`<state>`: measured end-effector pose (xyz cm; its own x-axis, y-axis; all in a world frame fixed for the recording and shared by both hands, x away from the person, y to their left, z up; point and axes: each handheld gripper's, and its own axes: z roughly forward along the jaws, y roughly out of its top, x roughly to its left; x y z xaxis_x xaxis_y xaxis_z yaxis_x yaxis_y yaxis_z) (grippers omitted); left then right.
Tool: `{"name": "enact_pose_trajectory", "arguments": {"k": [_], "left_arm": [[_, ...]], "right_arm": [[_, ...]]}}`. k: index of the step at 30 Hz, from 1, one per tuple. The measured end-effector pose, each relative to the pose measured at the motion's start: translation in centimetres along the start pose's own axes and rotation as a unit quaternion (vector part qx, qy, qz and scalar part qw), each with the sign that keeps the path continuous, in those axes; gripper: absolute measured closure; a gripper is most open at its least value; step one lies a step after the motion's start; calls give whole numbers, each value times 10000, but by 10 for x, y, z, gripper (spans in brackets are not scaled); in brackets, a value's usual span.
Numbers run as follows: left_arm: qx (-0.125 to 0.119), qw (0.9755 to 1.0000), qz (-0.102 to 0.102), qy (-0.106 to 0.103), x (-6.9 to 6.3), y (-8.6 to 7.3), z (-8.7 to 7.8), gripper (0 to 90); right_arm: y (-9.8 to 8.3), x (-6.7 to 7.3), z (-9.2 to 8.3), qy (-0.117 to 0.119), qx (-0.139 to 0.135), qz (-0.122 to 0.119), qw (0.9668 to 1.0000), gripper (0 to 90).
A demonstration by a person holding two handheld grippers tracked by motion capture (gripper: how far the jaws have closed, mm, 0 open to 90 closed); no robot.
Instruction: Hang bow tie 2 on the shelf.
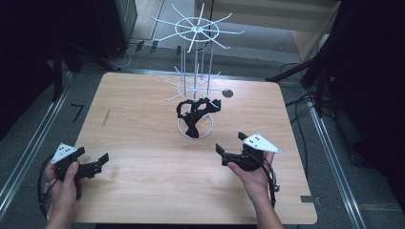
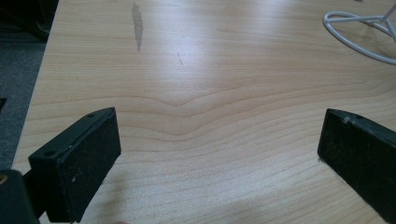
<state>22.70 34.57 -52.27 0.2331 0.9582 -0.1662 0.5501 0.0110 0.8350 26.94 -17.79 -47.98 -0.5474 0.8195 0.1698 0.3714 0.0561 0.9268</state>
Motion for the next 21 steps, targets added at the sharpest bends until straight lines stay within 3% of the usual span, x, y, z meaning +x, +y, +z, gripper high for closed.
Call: {"name": "enact_pose_trajectory", "arguments": {"k": [8, 21], "left_arm": [[-4, 10000, -6, 2, 0, 0, 0, 0], [-5, 10000, 8, -17, 0, 0, 0, 0]], "right_arm": [[-13, -17, -15, -94, 67, 33, 9999, 0], [-31, -46, -37, -447, 169, 181, 9987, 0]]}}
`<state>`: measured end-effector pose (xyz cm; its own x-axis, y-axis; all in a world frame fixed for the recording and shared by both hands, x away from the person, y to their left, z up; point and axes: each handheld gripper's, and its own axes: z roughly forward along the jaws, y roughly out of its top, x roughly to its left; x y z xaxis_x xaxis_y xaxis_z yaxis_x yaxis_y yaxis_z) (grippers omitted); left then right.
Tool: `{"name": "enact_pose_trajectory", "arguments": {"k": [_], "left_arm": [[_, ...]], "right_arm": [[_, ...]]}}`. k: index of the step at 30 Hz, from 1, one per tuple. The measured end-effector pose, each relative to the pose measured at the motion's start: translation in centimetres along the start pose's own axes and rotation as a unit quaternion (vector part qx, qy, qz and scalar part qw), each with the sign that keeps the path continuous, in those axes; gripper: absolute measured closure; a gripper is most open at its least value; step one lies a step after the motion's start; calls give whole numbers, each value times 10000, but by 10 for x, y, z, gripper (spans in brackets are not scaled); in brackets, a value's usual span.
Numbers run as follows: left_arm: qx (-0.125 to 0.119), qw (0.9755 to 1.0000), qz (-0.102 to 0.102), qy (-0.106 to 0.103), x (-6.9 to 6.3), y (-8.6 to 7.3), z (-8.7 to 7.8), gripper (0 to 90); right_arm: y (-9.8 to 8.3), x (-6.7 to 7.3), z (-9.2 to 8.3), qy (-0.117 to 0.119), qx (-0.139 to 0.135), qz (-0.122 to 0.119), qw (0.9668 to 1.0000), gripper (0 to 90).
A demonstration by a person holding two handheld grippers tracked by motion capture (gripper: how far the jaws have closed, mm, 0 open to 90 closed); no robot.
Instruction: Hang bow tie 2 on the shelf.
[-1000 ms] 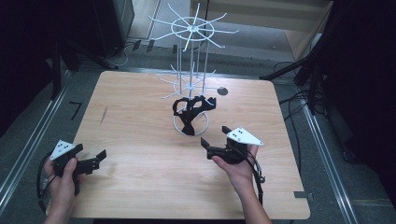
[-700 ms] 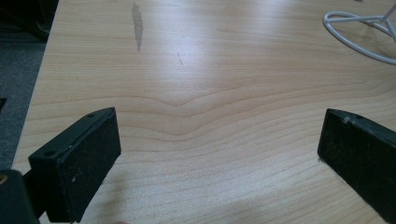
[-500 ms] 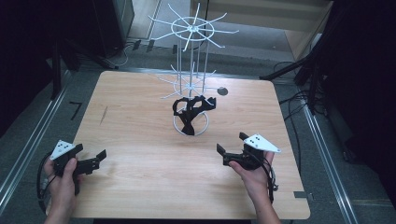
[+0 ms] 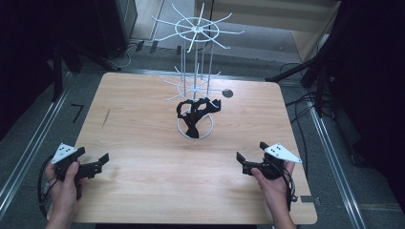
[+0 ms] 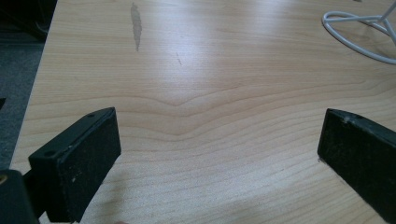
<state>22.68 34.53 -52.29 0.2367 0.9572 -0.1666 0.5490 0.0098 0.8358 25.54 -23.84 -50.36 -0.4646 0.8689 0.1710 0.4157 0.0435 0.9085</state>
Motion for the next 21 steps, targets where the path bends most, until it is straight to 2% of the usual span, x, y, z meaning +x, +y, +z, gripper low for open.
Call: {"name": "enact_pose_trajectory", "arguments": {"k": [7, 13, 21], "left_arm": [[-5, 10000, 4, 4, 0, 0, 0, 0], [-8, 10000, -3, 6, 0, 0, 0, 0], [-6, 10000, 3, 3, 0, 0, -1, 0]], "right_arm": [[-12, -20, -12, -163, 62, 226, 9996, 0], [-20, -35, -22, -311, 73, 276, 9991, 0], [-31, -54, -37, -618, 155, 353, 9973, 0]]}}
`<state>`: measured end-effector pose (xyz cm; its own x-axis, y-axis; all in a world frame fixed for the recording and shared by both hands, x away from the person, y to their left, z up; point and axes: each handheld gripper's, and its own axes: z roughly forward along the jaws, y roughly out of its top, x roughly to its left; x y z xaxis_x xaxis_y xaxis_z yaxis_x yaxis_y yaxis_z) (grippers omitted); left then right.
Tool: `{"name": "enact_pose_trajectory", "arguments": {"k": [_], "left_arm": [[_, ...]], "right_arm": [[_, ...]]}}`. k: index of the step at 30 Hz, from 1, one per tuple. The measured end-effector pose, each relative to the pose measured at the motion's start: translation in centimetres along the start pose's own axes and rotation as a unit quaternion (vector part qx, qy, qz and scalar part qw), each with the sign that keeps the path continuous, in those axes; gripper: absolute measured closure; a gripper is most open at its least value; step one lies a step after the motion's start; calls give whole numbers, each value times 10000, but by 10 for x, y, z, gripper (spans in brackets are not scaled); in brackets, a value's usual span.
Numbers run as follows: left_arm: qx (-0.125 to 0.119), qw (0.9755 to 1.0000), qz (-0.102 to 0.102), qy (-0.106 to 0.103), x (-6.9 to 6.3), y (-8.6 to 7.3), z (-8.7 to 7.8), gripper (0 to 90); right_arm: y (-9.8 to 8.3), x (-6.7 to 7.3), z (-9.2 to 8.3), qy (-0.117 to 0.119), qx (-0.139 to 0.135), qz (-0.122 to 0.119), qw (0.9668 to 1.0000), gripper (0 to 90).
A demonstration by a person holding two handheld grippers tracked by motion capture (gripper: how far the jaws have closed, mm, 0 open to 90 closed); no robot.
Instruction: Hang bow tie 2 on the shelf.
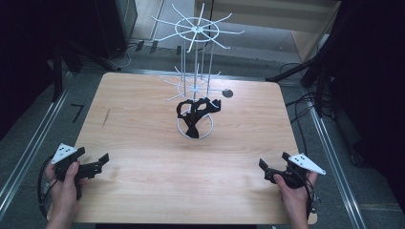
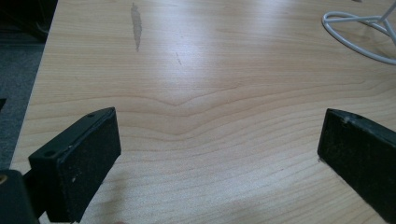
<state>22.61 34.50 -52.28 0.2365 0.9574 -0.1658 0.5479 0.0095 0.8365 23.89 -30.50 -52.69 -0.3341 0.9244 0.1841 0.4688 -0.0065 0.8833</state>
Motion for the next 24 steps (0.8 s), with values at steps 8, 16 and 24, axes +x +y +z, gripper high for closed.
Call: {"name": "enact_pose_trajectory", "arguments": {"k": [8, 16, 24], "left_arm": [[7, 10000, -6, 4, 0, 0, 0, 0], [8, 10000, -12, 7, 0, 0, -1, 0], [2, 10000, -18, 8, 0, 0, -1, 0]], "right_arm": [[-9, -16, -12, -265, 94, -71, 9996, 0], [-15, -28, -21, -428, 122, -90, 9990, 0], [-16, -30, -26, -510, 93, -28, 9987, 0]]}}
